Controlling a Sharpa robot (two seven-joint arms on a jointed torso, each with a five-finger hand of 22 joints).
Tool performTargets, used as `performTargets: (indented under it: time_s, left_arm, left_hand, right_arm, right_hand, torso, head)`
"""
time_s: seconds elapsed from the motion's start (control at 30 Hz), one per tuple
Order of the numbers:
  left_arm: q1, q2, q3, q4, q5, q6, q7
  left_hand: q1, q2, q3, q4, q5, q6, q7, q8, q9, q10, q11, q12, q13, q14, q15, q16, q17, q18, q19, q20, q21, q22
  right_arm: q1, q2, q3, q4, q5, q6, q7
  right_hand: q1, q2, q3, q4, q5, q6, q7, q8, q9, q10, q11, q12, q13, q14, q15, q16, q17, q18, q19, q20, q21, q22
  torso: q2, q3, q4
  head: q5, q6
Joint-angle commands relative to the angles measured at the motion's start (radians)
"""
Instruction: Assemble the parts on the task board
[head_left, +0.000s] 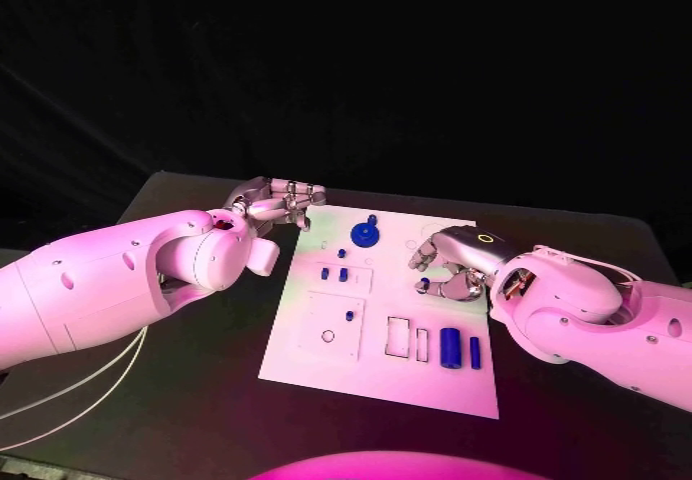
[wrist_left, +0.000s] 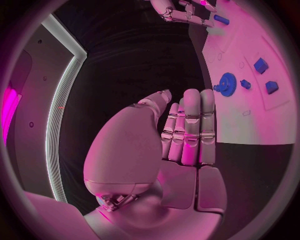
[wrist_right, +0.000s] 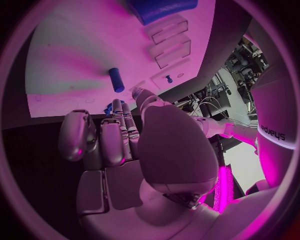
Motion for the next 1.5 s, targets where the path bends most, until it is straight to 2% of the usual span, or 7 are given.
performTargets:
  time_s: [0.03, 0.3, 0.63, 1.1, 1.2, 1.3, 1.5]
  left_arm:
    - [0.001, 0.002, 0.000, 0.001, 0.000, 0.012, 0.008]
    - [0.001, 0.003, -0.001, 0.000, 0.000, 0.011, 0.010]
    - [0.001, 0.000, -0.001, 0.001, 0.000, 0.010, 0.010]
    - [0.001, -0.001, -0.001, 0.001, 0.000, 0.011, 0.008]
    - [0.001, 0.000, -0.001, 0.001, 0.000, 0.012, 0.008]
    - [0.001, 0.000, -0.001, 0.001, 0.000, 0.013, 0.009]
    - [0.001, 0.000, -0.001, 0.001, 0.000, 0.014, 0.009]
  left_hand:
    - [-0.001, 0.008, -0.007, 0.000, -0.002, -0.008, 0.002, -0.003, -0.002, -0.005, 0.000, 0.006, 0.002, -0.007, 0.001, -0.004, -0.001, 0.014, -0.007, 0.001, -0.005, -0.001]
    - [-0.001, 0.008, -0.007, 0.000, -0.002, -0.008, 0.002, -0.003, -0.002, -0.005, 0.000, 0.006, 0.002, -0.007, 0.001, -0.004, -0.001, 0.014, -0.007, 0.001, -0.005, -0.001]
    - [-0.001, 0.008, -0.007, 0.000, -0.002, -0.008, 0.002, -0.003, -0.002, -0.005, 0.000, 0.006, 0.002, -0.007, 0.001, -0.004, -0.001, 0.014, -0.007, 0.001, -0.005, -0.001]
    - [-0.001, 0.010, -0.008, 0.001, -0.002, -0.008, 0.002, -0.002, -0.002, -0.005, 0.000, 0.008, 0.002, -0.007, 0.001, -0.004, -0.002, 0.014, -0.007, 0.002, -0.006, -0.001]
    - [-0.001, 0.010, -0.008, 0.001, -0.002, -0.008, 0.002, -0.002, -0.002, -0.005, 0.000, 0.008, 0.002, -0.007, 0.001, -0.004, -0.002, 0.014, -0.007, 0.002, -0.006, -0.001]
    - [-0.003, 0.010, -0.009, 0.002, -0.002, -0.008, 0.002, -0.001, -0.003, -0.006, 0.001, 0.009, 0.002, -0.007, 0.002, -0.003, -0.002, 0.015, -0.007, 0.002, -0.007, -0.002]
    - [-0.003, 0.010, -0.009, 0.002, -0.002, -0.008, 0.002, -0.001, -0.003, -0.006, 0.001, 0.009, 0.002, -0.007, 0.002, -0.003, -0.002, 0.015, -0.007, 0.002, -0.007, -0.002]
  right_arm:
    - [-0.002, -0.001, -0.001, -0.007, -0.026, 0.045, 0.009]
    - [-0.009, 0.004, -0.003, -0.023, -0.035, 0.063, 0.007]
    - [-0.013, 0.010, -0.004, -0.038, -0.041, 0.079, -0.005]
    - [-0.014, 0.013, -0.004, -0.038, -0.034, 0.065, 0.000]
    - [-0.014, 0.014, -0.004, -0.038, -0.033, 0.062, 0.001]
    - [-0.014, 0.014, -0.004, -0.039, -0.031, 0.059, -0.001]
    - [-0.014, 0.013, -0.004, -0.043, -0.037, 0.047, -0.010]
  right_hand:
    - [0.000, -0.008, -0.005, -0.001, 0.005, -0.001, -0.003, 0.003, 0.000, -0.008, -0.002, 0.005, -0.001, 0.029, 0.009, -0.004, -0.001, 0.009, -0.005, 0.003, -0.003, 0.157]
    - [0.004, -0.002, -0.008, -0.004, 0.008, 0.000, -0.006, 0.003, -0.001, -0.011, -0.003, 0.009, -0.002, 0.030, 0.009, -0.003, -0.001, 0.008, -0.003, 0.003, 0.001, 0.158]
    - [0.021, 0.022, -0.001, -0.011, 0.011, 0.012, -0.008, 0.006, 0.000, 0.014, -0.009, 0.037, -0.001, 0.032, 0.004, 0.000, -0.001, 0.003, 0.011, 0.001, 0.028, 0.165]
    - [0.031, 0.052, 0.035, -0.011, 0.003, 0.069, -0.021, 0.024, 0.010, 0.096, -0.030, 0.081, 0.007, 0.041, -0.012, 0.027, 0.026, -0.010, 0.041, -0.012, 0.101, 0.186]
    - [0.032, 0.058, 0.043, -0.010, -0.008, 0.086, -0.027, 0.030, 0.013, 0.112, -0.036, 0.086, 0.010, 0.042, -0.017, 0.030, 0.028, -0.011, 0.044, -0.016, 0.110, 0.188]
    - [0.030, 0.070, 0.055, -0.008, -0.040, 0.100, -0.033, 0.034, 0.017, 0.125, -0.042, 0.085, 0.010, 0.043, -0.022, 0.034, 0.031, -0.013, 0.047, -0.021, 0.118, 0.190]
    - [0.048, 0.080, 0.078, -0.022, -0.062, 0.115, -0.037, 0.039, 0.022, 0.140, -0.047, 0.081, 0.011, 0.044, -0.026, 0.038, 0.033, -0.015, 0.051, -0.026, 0.128, 0.193]
  torso:
    - [0.000, 0.0001, 0.0010]
    - [0.001, -0.0013, 0.0025]
    - [0.001, -0.0014, 0.0014]
    - [0.001, -0.0003, 0.0011]
    - [0.000, -0.0006, 0.0012]
    - [0.001, -0.0006, 0.0007]
    - [0.001, -0.0010, 0.0008]
  head:
    - [-0.003, 0.003]
    - [-0.004, 0.003]
    - [-0.003, 0.002]
    - [-0.002, 0.000]
    - [-0.002, 0.000]
    - [-0.002, -0.002]
    - [-0.004, -0.002]
